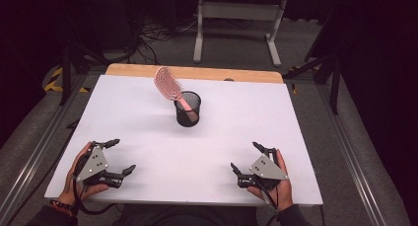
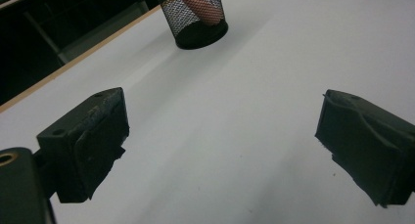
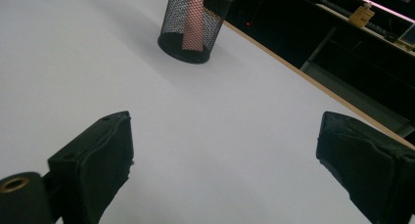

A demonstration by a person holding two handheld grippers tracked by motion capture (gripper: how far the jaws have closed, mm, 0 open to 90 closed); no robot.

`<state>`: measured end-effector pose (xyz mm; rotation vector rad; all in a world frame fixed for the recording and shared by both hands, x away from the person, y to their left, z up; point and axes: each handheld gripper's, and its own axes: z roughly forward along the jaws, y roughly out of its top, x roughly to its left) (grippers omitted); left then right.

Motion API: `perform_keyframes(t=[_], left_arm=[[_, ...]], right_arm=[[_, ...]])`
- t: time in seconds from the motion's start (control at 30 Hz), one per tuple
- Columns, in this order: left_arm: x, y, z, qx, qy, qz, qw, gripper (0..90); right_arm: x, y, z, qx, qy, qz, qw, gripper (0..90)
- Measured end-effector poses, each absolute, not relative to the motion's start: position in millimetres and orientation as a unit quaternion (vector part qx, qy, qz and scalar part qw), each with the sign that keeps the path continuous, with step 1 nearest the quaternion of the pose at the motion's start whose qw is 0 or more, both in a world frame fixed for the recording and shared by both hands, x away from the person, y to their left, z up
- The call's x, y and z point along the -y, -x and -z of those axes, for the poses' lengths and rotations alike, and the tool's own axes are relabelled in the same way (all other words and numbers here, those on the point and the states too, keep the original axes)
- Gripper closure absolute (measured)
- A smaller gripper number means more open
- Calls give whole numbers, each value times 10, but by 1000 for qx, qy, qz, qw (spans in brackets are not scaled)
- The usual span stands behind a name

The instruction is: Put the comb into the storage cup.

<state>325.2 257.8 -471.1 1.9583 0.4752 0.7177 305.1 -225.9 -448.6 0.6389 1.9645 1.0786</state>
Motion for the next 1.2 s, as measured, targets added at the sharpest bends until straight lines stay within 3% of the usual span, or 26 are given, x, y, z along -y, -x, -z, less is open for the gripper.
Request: perform_keyframes(t=[1.2], left_arm=[[-2596,-3262,4732,-195,-799,-277,497,55]], right_arm=[[2365,-3032,4455,-757,-264,-448,396,72]])
